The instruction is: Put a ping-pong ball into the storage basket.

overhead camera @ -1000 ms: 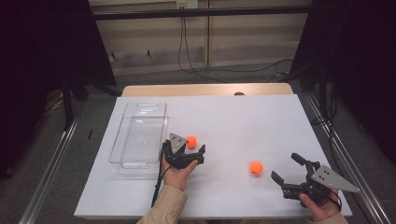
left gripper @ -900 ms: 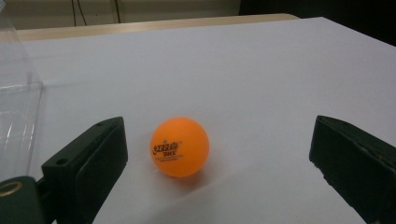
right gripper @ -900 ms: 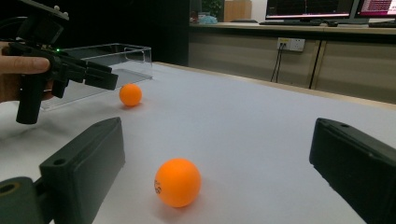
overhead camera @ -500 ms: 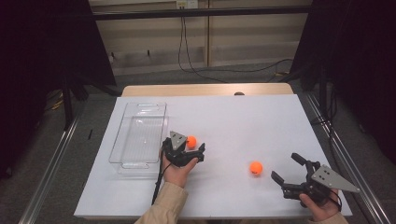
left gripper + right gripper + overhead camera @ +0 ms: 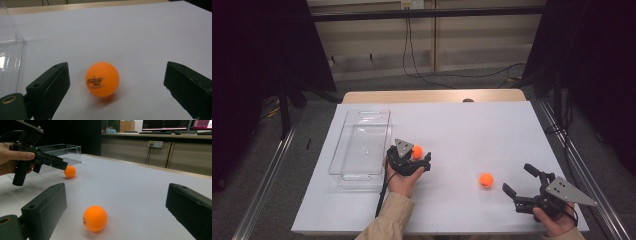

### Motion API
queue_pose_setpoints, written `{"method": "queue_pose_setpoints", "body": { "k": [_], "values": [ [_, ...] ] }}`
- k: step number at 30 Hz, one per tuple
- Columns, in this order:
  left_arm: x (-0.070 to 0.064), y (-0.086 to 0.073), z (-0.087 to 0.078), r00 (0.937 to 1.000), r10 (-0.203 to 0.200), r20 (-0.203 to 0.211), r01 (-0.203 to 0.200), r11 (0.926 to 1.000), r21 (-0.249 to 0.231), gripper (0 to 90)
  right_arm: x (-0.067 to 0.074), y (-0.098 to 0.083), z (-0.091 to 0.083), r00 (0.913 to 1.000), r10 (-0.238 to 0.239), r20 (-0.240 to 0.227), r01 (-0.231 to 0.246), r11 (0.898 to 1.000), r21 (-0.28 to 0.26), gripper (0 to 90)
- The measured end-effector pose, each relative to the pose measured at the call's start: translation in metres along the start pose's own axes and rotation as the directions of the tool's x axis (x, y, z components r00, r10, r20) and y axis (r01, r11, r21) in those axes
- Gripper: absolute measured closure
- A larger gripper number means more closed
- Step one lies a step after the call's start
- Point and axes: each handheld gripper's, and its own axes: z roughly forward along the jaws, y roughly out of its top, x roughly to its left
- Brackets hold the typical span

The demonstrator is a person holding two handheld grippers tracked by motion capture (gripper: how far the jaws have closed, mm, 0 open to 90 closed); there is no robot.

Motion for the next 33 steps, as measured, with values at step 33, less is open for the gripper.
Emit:
{"method": "queue_pose_setpoints", "body": {
  "k": [33],
  "values": [
    [0.0037, 0.0024, 0.0099, 1.0, -0.001, -0.009, 0.002, 0.9966, 0.082, 15.7, -0.0001, 0.0005, -0.0005, 1.0, 0.001, -0.006, -0.001, 1.0, 0.0, 3.6]
  ]
}}
